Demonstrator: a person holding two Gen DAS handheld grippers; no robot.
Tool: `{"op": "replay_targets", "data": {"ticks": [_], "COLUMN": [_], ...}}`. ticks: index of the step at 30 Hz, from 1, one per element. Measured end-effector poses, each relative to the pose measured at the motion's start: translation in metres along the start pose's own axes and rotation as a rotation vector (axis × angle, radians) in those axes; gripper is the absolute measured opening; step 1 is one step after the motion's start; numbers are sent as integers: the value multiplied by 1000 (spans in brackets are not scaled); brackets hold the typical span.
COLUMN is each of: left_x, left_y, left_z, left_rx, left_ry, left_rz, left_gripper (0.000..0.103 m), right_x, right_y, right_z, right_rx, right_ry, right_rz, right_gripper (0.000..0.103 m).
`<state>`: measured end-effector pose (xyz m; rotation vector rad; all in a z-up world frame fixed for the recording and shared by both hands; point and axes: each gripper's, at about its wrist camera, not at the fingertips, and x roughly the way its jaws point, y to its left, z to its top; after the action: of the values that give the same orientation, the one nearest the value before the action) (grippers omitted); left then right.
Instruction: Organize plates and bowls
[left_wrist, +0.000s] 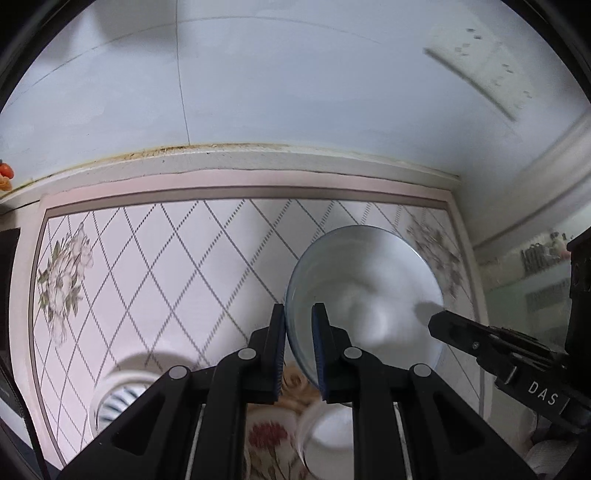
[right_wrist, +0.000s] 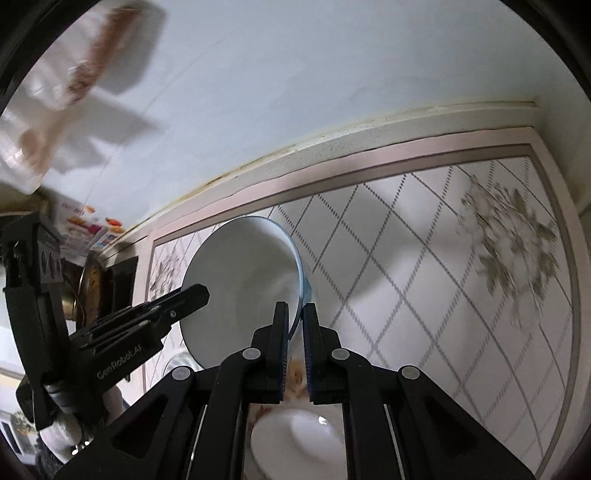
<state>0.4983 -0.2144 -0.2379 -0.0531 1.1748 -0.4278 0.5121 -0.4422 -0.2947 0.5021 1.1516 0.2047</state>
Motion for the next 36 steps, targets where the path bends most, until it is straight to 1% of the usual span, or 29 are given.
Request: {"op": "replay_targets", "data": {"ticks": [1, 3, 7, 11, 15, 24, 36], "left_x": [-6, -17, -26, -27, -21, -3, 20], "left_y": [-3, -8, -14, -13, -15, -19, -21], "left_z": [-6, -21, -44, -63, -78, -99, -112], "left_rx": [6, 27, 43, 34, 36, 70, 119], "left_ry": [-5, -12, -4, 11, 39, 85, 121], "left_rz": [-4, -10, -25, -34, -32, -16, 24], "left_gripper": [12, 12, 12, 12, 12, 12, 12], "right_x": [-10, -23, -46, -52, -47, -30, -14], "right_y": [3, 5, 3, 2, -3, -20, -32], "right_z": [-12, -27, -57, -84, -104, -131, -146], "right_rx": [2, -2, 5, 25, 33, 69, 101], "right_ry": [-8, -14, -27, -28, -17, 22, 48], "right_rz": [1, 0, -1, 7, -1, -19, -34], "right_gripper": [9, 9, 9, 9, 9, 9, 9]}}
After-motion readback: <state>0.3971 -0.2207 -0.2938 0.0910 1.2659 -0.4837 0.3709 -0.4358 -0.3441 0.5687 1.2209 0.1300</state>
